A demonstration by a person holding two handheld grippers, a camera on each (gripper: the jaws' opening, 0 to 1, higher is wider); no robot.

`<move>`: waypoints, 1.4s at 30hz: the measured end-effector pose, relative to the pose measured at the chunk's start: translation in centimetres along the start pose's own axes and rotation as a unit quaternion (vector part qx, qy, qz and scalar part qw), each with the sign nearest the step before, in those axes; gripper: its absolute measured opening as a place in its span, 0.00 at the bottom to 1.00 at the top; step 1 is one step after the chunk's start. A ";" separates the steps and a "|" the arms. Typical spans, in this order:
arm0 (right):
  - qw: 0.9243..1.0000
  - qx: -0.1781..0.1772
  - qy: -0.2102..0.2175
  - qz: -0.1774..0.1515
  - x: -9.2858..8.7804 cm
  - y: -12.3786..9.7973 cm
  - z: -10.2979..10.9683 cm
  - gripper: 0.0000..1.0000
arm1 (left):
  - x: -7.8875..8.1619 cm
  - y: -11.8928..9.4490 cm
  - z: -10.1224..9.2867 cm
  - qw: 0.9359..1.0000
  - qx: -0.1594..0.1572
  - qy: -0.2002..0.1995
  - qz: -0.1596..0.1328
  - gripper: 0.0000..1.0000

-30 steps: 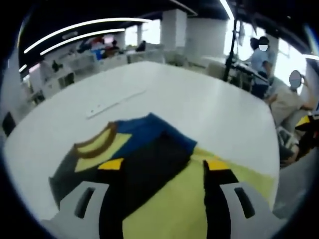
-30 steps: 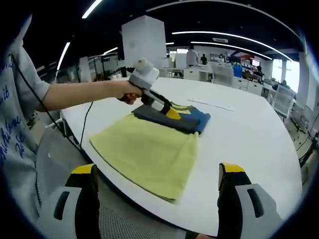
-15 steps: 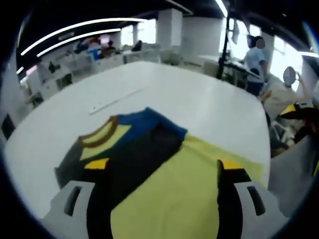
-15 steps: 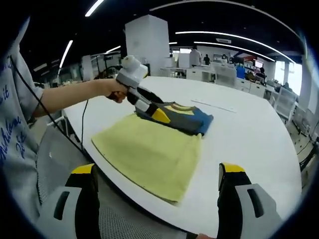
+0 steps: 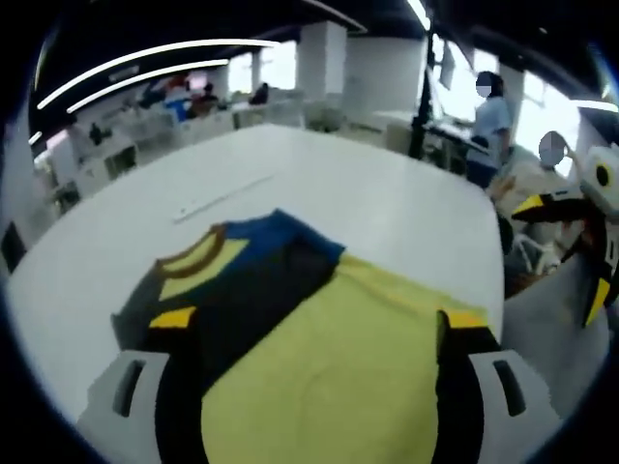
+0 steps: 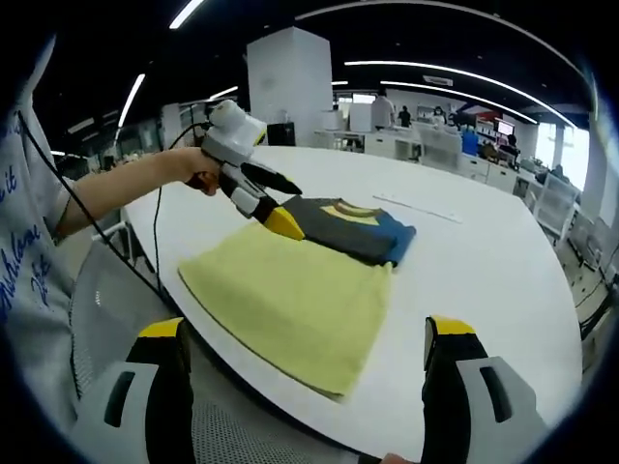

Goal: Fold the garment on the visible template until the final outline fits inside the template.

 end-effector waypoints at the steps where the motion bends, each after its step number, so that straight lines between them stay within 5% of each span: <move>1: 1.000 0.000 -0.001 0.000 0.0 0.0 0.0 1.00 | -0.1 -0.3 -0.2 1.000 -0.002 0.001 0.000 0.99; 42: 1.000 0.011 -0.024 0.006 1.4 0.2 0.3 1.00 | 1.5 -7.9 -1.0 0.998 0.022 0.002 -0.050 1.00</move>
Point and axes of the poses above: the point that each gripper's makers call its tool centre point, and the gripper's own axes: y roughly forward along the fingers, z roughly to its left, x roughly out of its top, the point moved 2 cm from there along -y, roughly backward along the fingers, and after that the axes turned 5 degrees about x, right-handed, at the moved point
